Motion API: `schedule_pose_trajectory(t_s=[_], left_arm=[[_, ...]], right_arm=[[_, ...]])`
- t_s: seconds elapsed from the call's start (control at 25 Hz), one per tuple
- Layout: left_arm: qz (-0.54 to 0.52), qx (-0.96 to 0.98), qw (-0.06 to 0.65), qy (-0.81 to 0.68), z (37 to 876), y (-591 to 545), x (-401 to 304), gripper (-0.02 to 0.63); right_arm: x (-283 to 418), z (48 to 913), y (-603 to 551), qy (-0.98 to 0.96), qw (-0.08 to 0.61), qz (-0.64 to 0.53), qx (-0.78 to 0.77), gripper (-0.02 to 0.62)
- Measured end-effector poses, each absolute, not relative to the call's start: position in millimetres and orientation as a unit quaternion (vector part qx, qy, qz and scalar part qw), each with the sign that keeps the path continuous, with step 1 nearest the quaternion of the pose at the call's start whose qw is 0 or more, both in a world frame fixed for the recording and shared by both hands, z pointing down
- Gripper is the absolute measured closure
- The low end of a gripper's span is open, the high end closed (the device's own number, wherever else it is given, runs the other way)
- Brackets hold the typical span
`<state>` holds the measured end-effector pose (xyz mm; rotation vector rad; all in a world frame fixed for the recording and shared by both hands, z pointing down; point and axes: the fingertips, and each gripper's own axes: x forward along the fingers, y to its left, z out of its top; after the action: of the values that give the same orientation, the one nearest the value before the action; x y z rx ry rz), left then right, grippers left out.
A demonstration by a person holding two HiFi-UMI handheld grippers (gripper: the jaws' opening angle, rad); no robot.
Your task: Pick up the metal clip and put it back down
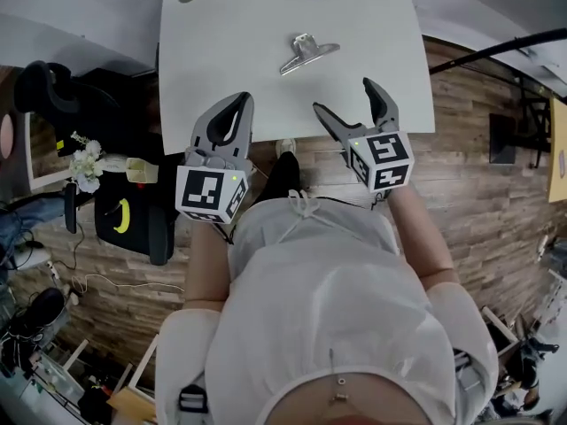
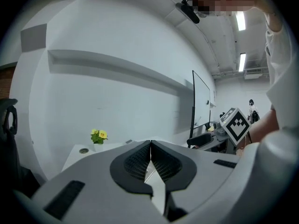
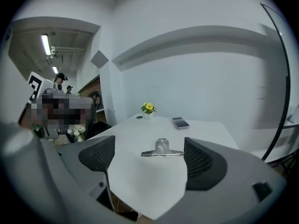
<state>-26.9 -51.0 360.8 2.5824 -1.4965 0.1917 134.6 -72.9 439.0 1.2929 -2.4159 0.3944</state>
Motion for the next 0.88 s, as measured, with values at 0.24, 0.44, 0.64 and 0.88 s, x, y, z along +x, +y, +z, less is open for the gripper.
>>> schedule_pose_trajectory(t_s=[0.24, 0.44, 0.64, 0.88], left_arm=[[0.076, 0.866, 0.103, -0.483, 395.8, -128.3, -41.2, 0.588], [0.094, 0.871, 0.113, -0.469, 423.7, -174.6, -54.2, 0.588], [0.119, 0.872, 0.140, -0.453, 454.8, -202.7, -60.8, 0.588], [0.118, 0.873, 0.146, -0.450, 479.3, -226.5, -67.1, 0.588]], right_arm=[[102.8, 483.7, -157.4, -0.849, 0.233, 0.169, 0.443, 0.133], [85.1, 529.5, -202.5, -0.838, 0.266, 0.198, 0.434, 0.133], [83.7, 571.3, -234.2, -0.817, 0.301, 0.227, 0.436, 0.133], [82.0, 610.6, -255.9, -0.791, 0.349, 0.260, 0.431, 0.164]])
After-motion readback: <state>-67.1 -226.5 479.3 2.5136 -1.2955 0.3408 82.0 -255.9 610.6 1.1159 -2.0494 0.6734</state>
